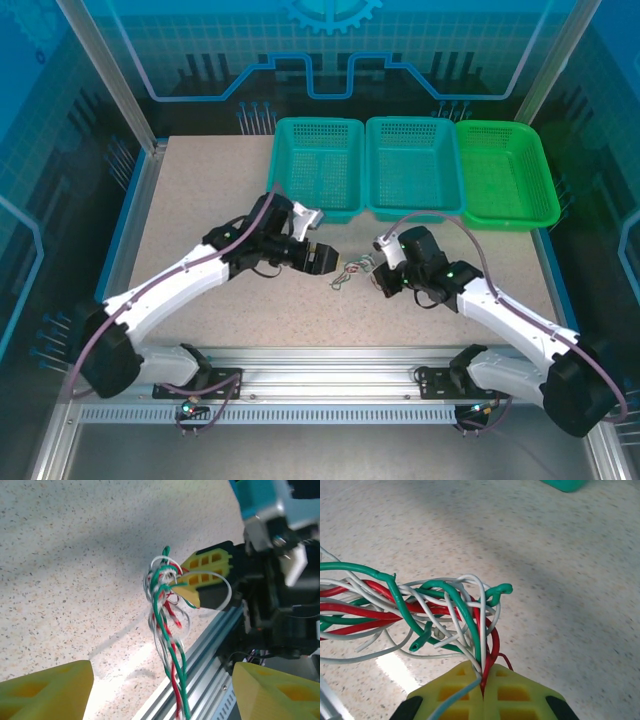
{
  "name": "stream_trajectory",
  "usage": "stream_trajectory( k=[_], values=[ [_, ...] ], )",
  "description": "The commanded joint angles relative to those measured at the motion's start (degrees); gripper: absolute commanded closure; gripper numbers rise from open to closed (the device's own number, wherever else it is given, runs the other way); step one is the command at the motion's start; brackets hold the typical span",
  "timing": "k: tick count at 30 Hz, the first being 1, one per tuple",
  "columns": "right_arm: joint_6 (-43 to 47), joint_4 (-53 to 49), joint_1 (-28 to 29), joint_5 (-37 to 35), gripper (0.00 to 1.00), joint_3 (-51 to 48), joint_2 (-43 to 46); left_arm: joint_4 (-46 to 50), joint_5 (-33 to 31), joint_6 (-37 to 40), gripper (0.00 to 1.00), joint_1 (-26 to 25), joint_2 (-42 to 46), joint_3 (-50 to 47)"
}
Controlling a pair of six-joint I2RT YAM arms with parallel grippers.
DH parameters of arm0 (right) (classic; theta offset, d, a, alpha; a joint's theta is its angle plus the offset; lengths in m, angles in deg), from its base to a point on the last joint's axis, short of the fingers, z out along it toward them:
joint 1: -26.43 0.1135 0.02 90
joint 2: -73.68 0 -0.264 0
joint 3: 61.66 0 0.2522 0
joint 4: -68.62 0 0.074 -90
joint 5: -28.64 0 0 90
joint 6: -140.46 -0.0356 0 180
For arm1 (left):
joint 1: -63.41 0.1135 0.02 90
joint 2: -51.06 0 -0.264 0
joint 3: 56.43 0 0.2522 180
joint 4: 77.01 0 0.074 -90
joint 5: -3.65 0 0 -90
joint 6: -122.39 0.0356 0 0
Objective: Untangle the cables
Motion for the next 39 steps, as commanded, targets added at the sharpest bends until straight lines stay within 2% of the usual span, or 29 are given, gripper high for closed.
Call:
stream_trajectory(
  k=[1,3,6,7,9,10,13,15,17,18,22,25,28,31,34,36,39],
  values=[
    [4.1,0.72,1.84,3.38,0.97,3.55,-0.51,1.05,7.09,1.8,0.25,-0.07,-4.96,2.71],
    [3.17,1.78,2.05,3.51,0.97,4.17,-0.46,-3.85,9.74,-2.56,0.29,-0.15,-6.95,1.43],
    [1.89,3.96,2.17,3.93,0.98,4.22,0.48,-8.32,9.33,-6.02,0.5,-0.19,-8.11,-0.29],
    [1.38,4.62,2.22,3.22,0.99,3.96,0.81,-9.06,9.68,-6.7,0.6,-0.16,-8.29,-0.49],
    [0.6,4.96,2.21,0.74,1.0,3.8,0.96,-10.04,11.32,-7.16,0.92,-0.18,-8.35,-0.76],
    [0.12,4.57,2.24,-1.06,1.0,3.93,0.66,-9.8,11.37,-7.23,1.0,-0.11,-7.99,-0.85],
    [-3.86,2.89,1.52,-7.81,0.99,4.05,0.7,-8.56,7.45,-8.56,1.0,1.97,-4.93,-2.7],
    [-9.43,4.01,-0.62,-11.23,0.97,1.36,3.38,-10.39,4.16,-13.28,1.0,5.76,-0.7,-6.69],
    [-15.35,8.04,-3.99,-10.72,0.95,-3.92,8.24,-15.33,2.79,-18.91,1.0,9.5,3.8,-12.37],
    [-16.96,10.07,-4.66,-10.12,0.93,-6.46,10.26,-16.84,2.36,-19.67,1.0,9.62,4.91,-13.85],
    [-22.24,12.22,-4.34,-7.0,0.84,-12.13,11.2,-18.84,2.32,-20.09,1.0,3.64,2.63,-15.87],
    [-23.38,10.17,-4.21,-2.95,0.86,-12.14,8.64,-21.82,1.07,-20.73,1.0,0.54,-0.91,-17.64],
    [-23.52,10.31,-4.19,-0.6,0.85,-11.88,9.05,-26.31,0.89,-22.08,1.0,-0.22,-3.51,-19.26],
    [-23.42,9.7,-4.34,2.25,0.71,-10.33,9.33,-27.27,0.11,-20.78,1.0,-0.26,-5.63,-19.37],
    [-23.36,7.38,-4.98,5.89,0.43,-7.25,7.53,-26.88,2.02,-18.89,1.0,-0.26,-8.11,-18.27],
    [-21.8,5.7,-5.39,11.09,0.4,-3.93,5.18,-25.85,2.75,-17.69,1.0,-0.55,-8.95,-17.34],
    [-19.62,3.05,-5.25,16.93,0.41,1.39,-0.98,-25.32,3.32,-15.12,1.0,-1.19,-8.65,-16.59]
  ],
)
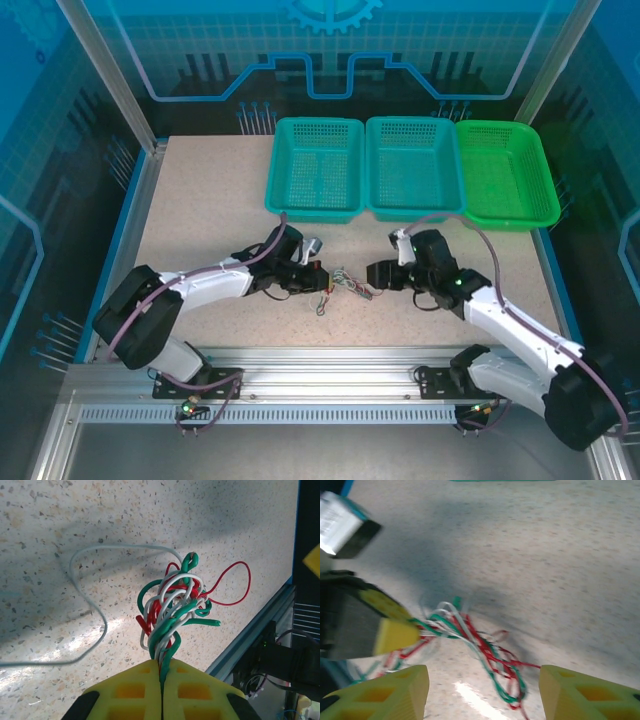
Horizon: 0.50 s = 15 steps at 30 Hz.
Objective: Untangle the cables
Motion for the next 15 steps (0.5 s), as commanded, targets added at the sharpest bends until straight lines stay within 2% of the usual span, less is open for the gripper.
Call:
stream_trajectory(
  k=[1,4,8,10,13,15],
  values=[
    [2.87,-3.98,-0.24,8.7,0.42,6.11,-5.87,-0.71,2.53,4.5,1.0,-0.86,0.33,2.62],
    [4.91,-5.3,-0.08,10.23,0.47,9.04,-12.98,0.2,2.93,6.37,1.0,-0.95,0.13,3.28],
    [8.56,-3.41,0.28,17.88,0.49,10.21,-21.66,1.22,3.31,7.97,1.0,-0.95,-0.94,4.14],
    [9.17,-2.2,0.55,17.98,0.52,10.3,-24.8,1.18,3.5,8.06,1.0,-0.94,-1.29,4.39],
    [9.14,0.13,0.52,17.9,0.66,10.48,-27.83,1.12,3.0,8.01,1.0,-0.95,-1.31,4.25],
    [8.79,0.44,0.48,16.02,0.87,11.05,-28.9,1.18,2.53,7.81,1.0,-0.95,-1.12,4.16]
  ],
)
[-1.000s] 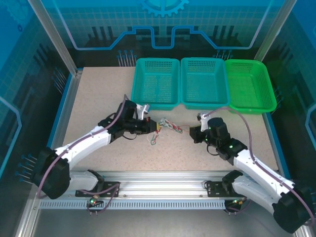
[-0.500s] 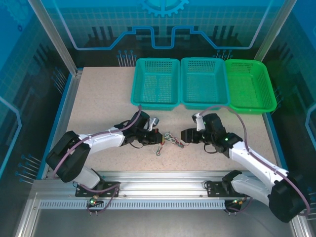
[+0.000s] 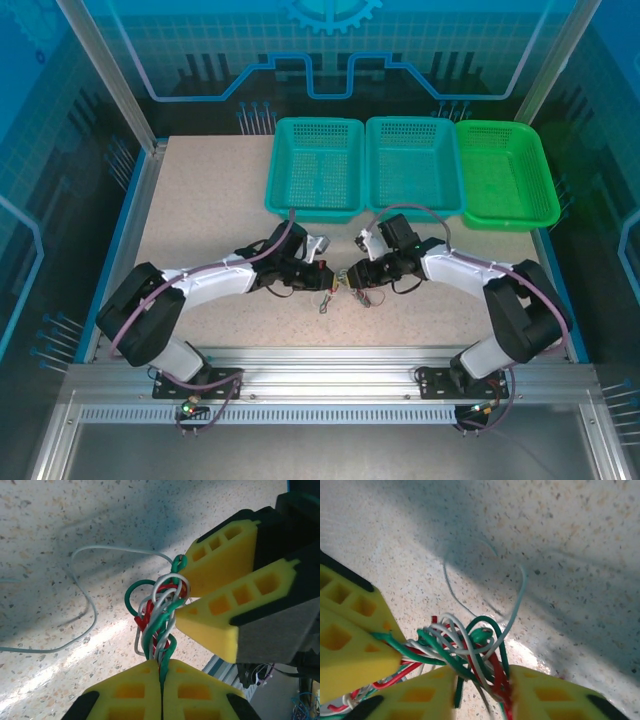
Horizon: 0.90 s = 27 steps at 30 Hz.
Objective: Untangle the cables
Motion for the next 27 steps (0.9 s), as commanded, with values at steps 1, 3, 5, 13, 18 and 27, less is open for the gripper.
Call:
stream_trajectory(
  k=[1,3,5,13,18,27],
  values=[
    [0.27,1.03,0.19,-1.14,0.98,1.73,-1.11,0.02,0.38,1.86,1.0,-0.33,0.15,1.37],
    [-0.41,0.86,-0.05,-4.98,1.0,1.39,-0.1,2.28,-2.37,1.93,1.0,-0.27,0.82,1.24],
    [-1.52,-0.72,-1.23,-9.55,1.0,0.54,1.29,6.42,-7.82,1.83,1.0,-0.18,2.15,0.61],
    [-9.11,-14.61,-13.03,-28.56,1.0,-2.54,7.55,17.32,-19.31,0.36,1.0,2.14,4.19,-4.76],
    [-7.31,-14.02,-14.75,-25.81,1.0,-2.21,8.05,15.24,-18.61,0.21,0.98,2.05,3.21,-4.91],
    [0.16,-4.06,-2.51,-7.55,0.47,1.5,13.77,9.71,-10.37,4.28,0.97,1.22,-0.45,-1.33]
  ],
)
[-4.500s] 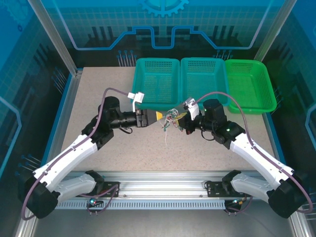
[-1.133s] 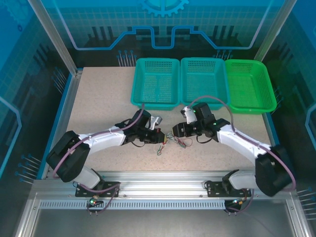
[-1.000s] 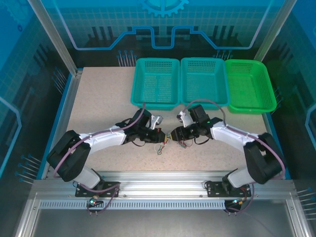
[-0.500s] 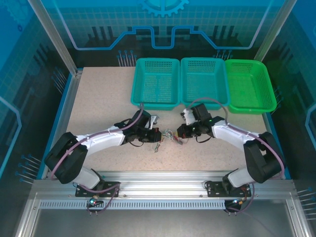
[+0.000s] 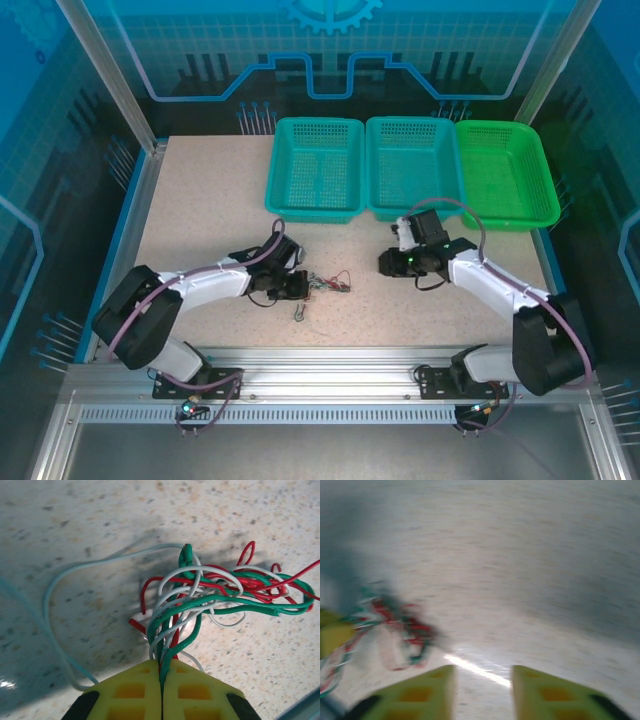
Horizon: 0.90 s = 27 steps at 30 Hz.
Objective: Untangle the cables
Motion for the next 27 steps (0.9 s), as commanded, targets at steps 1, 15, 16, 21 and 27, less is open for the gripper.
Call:
stream_trajectory(
  k=[1,15,16,21,27],
  values=[
    [3.54,3.52,5.21,7.48,0.43,3.17,0.11,-1.36,4.18,2.86,0.97,-0.92,-1.73,2.46],
    [2.58,2.13,12.88,-2.96,0.42,6.07,-15.01,-1.02,3.46,2.3,0.94,-1.05,-2.84,2.52],
    [2.61,1.96,12.72,-3.83,0.47,6.05,-15.32,-0.78,3.27,2.42,0.93,-1.03,-2.89,2.54],
    [2.54,-0.99,12.7,-7.37,0.41,6.06,-15.89,1.36,0.52,2.57,0.84,-1.05,-3.05,2.44],
    [3.06,-1.07,12.7,-4.72,0.32,3.33,-12.69,0.73,1.82,2.6,0.7,-1.05,-3.95,2.26]
  ],
)
